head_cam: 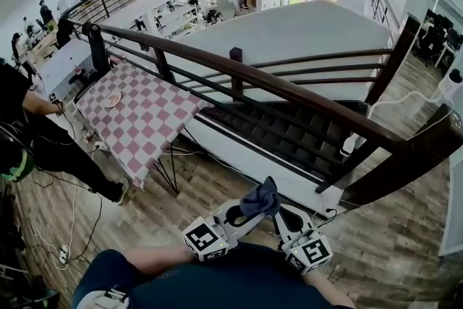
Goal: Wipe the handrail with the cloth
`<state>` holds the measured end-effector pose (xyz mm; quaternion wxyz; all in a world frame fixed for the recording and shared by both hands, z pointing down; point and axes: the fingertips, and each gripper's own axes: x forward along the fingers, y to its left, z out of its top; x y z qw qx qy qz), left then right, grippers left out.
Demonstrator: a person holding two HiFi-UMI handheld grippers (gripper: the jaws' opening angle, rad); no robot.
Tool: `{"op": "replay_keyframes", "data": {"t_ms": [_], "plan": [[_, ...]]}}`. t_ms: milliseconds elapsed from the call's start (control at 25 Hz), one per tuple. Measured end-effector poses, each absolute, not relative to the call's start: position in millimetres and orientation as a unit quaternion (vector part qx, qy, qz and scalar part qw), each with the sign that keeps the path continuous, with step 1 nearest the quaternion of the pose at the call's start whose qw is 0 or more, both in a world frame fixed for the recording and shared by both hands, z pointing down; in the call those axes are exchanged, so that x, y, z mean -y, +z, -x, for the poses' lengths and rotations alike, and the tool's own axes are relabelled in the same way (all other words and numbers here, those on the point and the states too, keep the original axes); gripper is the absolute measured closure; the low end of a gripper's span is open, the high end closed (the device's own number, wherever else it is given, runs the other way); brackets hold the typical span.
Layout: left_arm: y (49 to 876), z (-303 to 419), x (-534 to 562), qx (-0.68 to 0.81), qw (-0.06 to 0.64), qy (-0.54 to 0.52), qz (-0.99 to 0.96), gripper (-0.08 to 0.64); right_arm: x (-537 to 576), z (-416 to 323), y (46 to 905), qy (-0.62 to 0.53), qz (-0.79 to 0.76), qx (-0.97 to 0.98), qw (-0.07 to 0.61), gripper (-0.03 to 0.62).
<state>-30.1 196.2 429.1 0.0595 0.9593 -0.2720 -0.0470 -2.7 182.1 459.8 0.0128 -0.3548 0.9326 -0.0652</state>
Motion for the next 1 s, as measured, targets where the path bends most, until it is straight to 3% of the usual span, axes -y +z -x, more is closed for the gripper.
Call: {"op": "replay_keyframes", "data": {"t_ms": [520, 1000], "plan": [[433.6, 59.6, -29.8, 0.27, 0.047, -0.07, -0.959, 0.491, -23.5, 19.4, 469.3, -0.068, 0.374, -0.925, -0.025, 0.581], [421.6, 127.3, 133.9, 0.243, 0.062, -0.072, -0.965, 0.491, 127.4, 92.7, 448.9, -0.088, 0.398, -0.913, -0.032, 0.581]]}}
